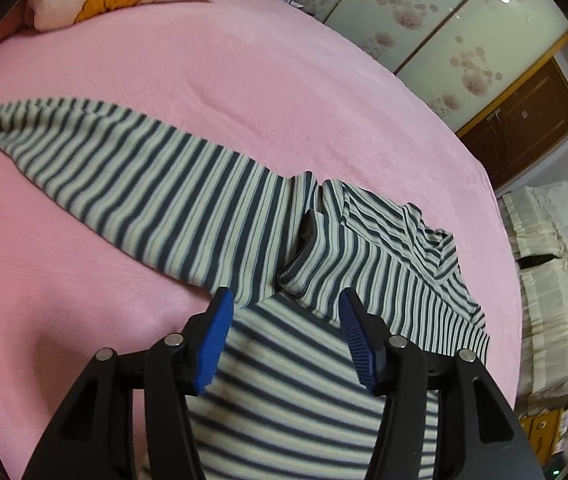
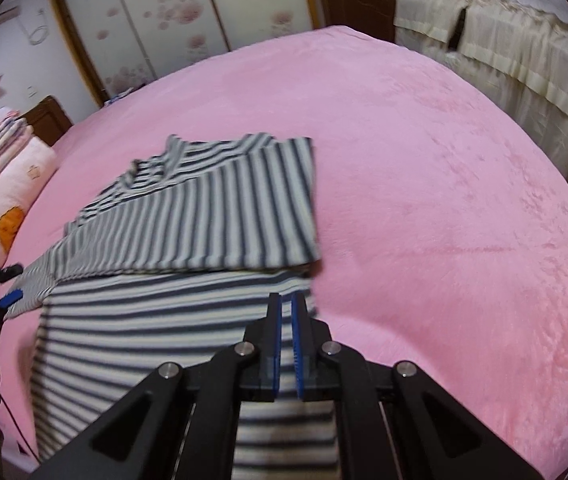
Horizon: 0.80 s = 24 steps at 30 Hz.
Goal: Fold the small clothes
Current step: 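Open the left tool and withdraw it from the folded sleeve, then move the left tool to the cuff of the other outstretched sleeve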
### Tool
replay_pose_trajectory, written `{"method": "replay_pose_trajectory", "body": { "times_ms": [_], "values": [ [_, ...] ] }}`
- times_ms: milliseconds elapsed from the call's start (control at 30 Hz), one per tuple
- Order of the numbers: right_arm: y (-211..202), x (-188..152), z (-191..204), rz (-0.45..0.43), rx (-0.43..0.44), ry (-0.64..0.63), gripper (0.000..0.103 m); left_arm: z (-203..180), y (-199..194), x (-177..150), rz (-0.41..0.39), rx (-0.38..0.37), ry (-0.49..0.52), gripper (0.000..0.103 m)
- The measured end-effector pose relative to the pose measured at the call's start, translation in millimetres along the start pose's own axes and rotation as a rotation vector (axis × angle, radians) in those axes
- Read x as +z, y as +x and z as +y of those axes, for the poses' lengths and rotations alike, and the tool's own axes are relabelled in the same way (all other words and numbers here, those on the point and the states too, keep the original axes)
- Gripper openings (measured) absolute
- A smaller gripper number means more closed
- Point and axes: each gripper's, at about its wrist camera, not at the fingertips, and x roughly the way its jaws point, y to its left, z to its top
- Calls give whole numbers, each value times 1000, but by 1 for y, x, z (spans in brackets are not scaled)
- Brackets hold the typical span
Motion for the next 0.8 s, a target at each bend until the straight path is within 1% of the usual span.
{"method": "replay_pose_trajectory", "body": {
  "times_ms": [200,267,333,367,533,667,800],
  "values": [
    [-37,-9,27,-42,41,-61,5,-9,-41,-23,14,-3,105,66],
    [-50,-11,37,-60,51,-85,5,-16,-53,-35,23,3,159,68],
    [-61,-12,47,-70,61,-107,5,-23,-66,-47,30,13,213,75],
    [-66,-13,52,-74,65,-116,5,-26,-73,-53,32,15,242,76],
    [-89,-17,70,-95,95,-146,5,-39,-105,-79,26,9,364,82],
    [-103,-22,82,-102,103,-168,5,-46,-128,-91,12,-5,422,87],
    [-115,-26,96,-109,100,-201,6,-48,-145,-95,-7,-5,452,90]
  ]
}}
